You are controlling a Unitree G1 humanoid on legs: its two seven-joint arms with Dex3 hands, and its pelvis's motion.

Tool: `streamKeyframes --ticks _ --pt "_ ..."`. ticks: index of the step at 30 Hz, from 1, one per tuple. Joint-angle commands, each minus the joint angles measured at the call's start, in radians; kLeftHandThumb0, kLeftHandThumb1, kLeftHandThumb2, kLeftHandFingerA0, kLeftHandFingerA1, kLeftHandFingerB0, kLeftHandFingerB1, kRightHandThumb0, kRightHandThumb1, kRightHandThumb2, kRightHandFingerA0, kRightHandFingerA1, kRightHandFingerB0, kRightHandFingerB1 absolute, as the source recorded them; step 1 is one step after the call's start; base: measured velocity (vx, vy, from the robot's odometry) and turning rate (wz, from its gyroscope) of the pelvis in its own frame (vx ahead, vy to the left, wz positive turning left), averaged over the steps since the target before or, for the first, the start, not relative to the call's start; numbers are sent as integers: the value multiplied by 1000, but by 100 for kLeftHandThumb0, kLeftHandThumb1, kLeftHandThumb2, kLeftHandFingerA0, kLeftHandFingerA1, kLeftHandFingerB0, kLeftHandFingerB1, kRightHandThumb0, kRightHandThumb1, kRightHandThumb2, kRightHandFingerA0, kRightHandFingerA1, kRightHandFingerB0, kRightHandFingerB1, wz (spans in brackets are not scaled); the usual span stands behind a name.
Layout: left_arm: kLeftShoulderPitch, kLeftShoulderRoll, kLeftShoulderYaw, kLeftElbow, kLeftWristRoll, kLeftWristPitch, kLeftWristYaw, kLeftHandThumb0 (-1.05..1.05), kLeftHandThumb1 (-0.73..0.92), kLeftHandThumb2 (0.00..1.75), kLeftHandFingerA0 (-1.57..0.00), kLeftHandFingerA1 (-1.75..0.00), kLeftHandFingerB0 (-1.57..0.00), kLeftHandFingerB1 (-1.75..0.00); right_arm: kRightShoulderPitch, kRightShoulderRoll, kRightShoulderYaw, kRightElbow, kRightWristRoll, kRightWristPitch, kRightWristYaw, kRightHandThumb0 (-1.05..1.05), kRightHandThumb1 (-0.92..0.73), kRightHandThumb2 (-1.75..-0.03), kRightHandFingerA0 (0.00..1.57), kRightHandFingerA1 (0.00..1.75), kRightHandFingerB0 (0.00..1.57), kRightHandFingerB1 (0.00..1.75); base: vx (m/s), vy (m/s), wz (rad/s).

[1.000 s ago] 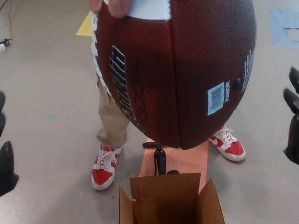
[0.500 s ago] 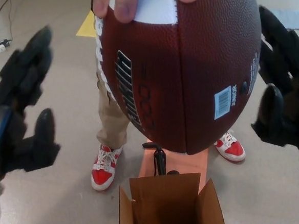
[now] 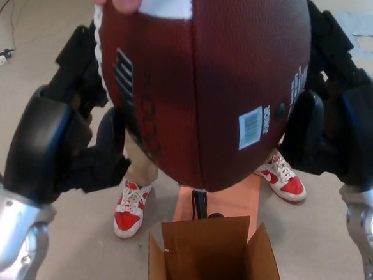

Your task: Use both hands to pick up a football from a person and place it into a container beneath

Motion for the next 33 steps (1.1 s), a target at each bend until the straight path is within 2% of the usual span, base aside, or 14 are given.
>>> streamKeyframes --ticks 1,13,15,16,17,18,19,23,24,26,27,29,30,33 --pt "-42 -40 -89 -62 15 120 38 -87 77 112 0 -10 0 -11 -17 23 46 -51 -84 47 -51 -95 -82 -111 8 9 8 8 0 0 0" --pt "-45 -104 -200 -133 115 157 155 -86 75 112 0 -12 0 -13 -59 85 84 -50 -26 89 -85 -85 -77 -109 2 14 2 15 0 0 0" --pt "-43 -106 -225 -126 158 158 175 -87 75 99 0 -5 0 -9 -60 89 109 -54 -17 141 -69 -80 -77 -111 0 16 0 16 0 0 0" --pt "-42 -107 -237 -111 174 146 179 -82 73 93 0 -5 0 -11 -62 86 123 -49 -39 153 -68 -76 -92 -73 0 16 0 21 0 0 0" --pt "-40 -107 -250 -94 191 131 182 -82 73 93 0 -5 0 -11 -64 82 139 -41 -64 161 -69 -76 -92 -73 0 16 0 21 0 0 0" --pt "-35 -105 -266 -85 221 123 195 -85 81 114 0 -10 0 -12 -63 83 155 -32 -84 165 -75 -76 -77 -96 0 14 0 19 0 0 0" --pt "-32 -108 -281 -73 246 120 212 -86 83 115 0 -10 0 -13 -58 98 171 -22 -88 177 -90 -75 -78 -100 2 15 1 20 0 0 0" --pt "-31 -134 -295 -22 266 98 251 -82 82 115 0 -13 0 -16 -51 133 189 15 -68 195 -120 -76 -79 -101 0 13 0 20 0 0 0" --pt "-36 -138 -291 -3 263 88 256 -81 82 114 0 -14 -1 -17 -50 143 188 23 -52 204 -127 -72 -92 -75 0 15 1 22 0 0 0" --pt "-36 -138 -291 10 265 79 259 -80 81 114 0 -14 -1 -18 -48 152 188 29 -33 212 -131 -70 -92 -74 0 14 2 22 0 0 0" --pt "-38 -139 -291 28 265 70 261 -78 82 115 0 -15 -2 -19 -49 157 188 42 -36 213 -139 -74 -81 -113 0 18 3 22 0 0 0" --pt "-43 -139 -287 48 264 55 263 -76 81 114 0 -16 -2 -20 -55 160 184 54 -30 217 -141 -75 -81 -113 0 17 2 21 0 0 0" --pt "-41 -140 -286 60 256 44 261 -77 77 96 0 -10 -2 -19 -53 161 185 62 -27 215 -141 -74 -82 -113 0 17 1 21 0 0 0" --pt "-36 -146 -280 94 232 30 253 -80 79 100 0 -7 0 -15 -50 156 183 80 -33 216 -147 -75 -82 -113 0 16 1 19 0 0 0"
